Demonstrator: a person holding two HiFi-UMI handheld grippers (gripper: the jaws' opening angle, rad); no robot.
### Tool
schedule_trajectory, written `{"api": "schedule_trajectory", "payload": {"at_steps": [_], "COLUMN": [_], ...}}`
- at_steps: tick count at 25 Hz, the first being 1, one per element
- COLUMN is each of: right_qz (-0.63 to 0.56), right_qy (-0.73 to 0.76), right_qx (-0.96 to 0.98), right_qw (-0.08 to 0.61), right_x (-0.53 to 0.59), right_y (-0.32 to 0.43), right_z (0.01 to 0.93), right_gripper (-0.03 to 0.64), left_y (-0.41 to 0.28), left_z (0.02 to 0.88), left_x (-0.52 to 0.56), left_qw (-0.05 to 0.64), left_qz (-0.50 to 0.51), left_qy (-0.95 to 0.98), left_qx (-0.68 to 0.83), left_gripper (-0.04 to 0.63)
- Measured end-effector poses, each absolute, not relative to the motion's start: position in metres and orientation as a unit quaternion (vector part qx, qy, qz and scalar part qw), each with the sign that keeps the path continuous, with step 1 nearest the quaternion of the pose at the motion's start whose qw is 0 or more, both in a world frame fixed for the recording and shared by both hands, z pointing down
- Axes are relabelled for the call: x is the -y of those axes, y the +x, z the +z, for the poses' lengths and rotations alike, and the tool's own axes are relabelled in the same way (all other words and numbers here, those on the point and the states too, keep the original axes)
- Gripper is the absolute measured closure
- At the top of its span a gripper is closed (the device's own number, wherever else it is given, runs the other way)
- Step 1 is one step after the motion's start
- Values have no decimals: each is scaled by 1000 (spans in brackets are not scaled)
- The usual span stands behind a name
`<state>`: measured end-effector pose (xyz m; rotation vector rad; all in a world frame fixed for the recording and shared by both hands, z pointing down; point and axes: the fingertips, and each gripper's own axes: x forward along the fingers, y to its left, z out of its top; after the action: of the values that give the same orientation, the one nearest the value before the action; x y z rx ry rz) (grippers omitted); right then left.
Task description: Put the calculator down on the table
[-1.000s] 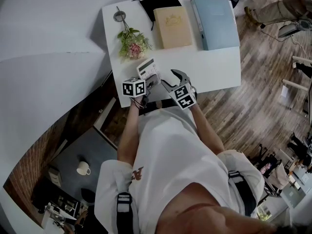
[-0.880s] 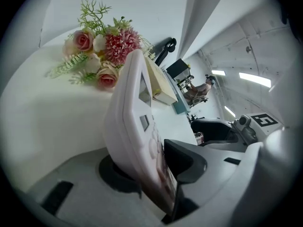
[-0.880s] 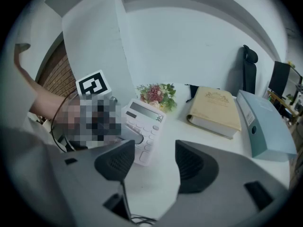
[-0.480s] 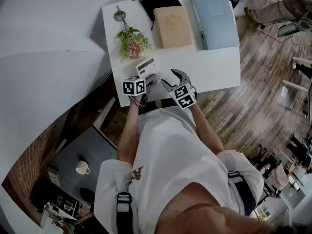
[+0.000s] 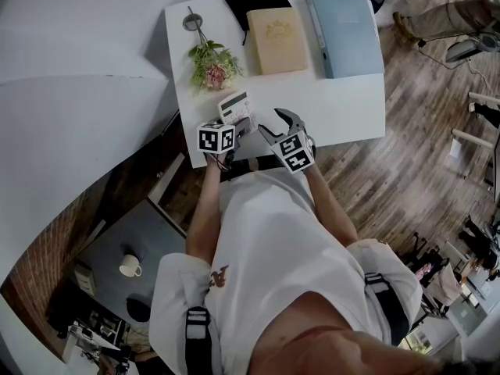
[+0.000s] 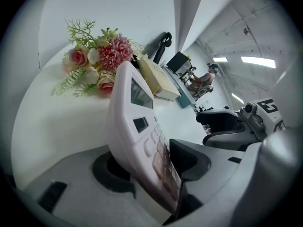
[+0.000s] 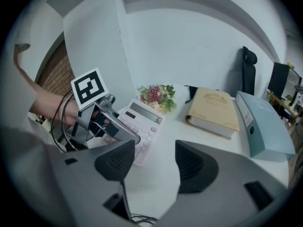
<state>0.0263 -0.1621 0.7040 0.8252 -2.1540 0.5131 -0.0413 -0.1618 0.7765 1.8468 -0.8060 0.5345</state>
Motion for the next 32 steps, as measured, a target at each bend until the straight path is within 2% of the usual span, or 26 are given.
{"api": "schedule_trajectory", "payload": {"at_steps": [4,32], "right_qz": [198,185], "right_qy": [323,326], "right_qx": [845,847], "right_qw": [377,376], "right_x": [161,159], "right_y": [24,22], "right_z": [702,697], "right_gripper": [348,348], "left_y": [-45,-63], "left_z": [776,781], "left_x": [161,164], "left_qw": [485,419], "left_qz": [243,285], "left_qy": [767,756], "left_qx": [342,414], "left_gripper": [329,220]}}
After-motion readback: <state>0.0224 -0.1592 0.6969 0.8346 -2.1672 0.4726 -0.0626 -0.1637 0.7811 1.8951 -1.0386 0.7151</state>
